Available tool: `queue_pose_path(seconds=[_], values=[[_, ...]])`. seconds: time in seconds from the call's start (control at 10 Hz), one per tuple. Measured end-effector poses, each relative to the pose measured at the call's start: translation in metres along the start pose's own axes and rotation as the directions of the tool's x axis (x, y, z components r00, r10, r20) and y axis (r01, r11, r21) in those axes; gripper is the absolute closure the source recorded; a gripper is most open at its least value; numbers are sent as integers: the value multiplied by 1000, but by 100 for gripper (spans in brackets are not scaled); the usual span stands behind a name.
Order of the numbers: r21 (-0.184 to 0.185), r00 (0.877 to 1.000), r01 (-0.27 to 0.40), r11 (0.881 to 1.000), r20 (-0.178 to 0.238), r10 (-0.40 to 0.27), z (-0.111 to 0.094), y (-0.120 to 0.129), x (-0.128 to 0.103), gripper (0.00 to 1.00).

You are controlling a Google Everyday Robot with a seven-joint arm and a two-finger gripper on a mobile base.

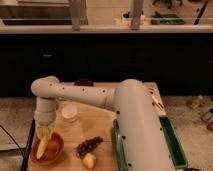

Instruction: Place banana in red bowl

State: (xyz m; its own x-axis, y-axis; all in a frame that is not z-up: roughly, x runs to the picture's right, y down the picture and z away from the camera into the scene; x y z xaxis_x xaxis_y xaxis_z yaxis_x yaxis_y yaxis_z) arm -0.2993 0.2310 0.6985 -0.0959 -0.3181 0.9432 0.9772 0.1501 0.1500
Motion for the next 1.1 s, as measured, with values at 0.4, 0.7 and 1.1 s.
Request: queue_pose_path(seconds=[0.4, 0.7, 1.1], values=[[-16, 1000, -3, 1000, 12, 3, 3, 5, 3, 22], [-22, 1000, -8, 1000, 7, 8, 0, 6, 5, 20], [-24, 999, -30, 999, -39, 30, -20, 6, 7, 20]])
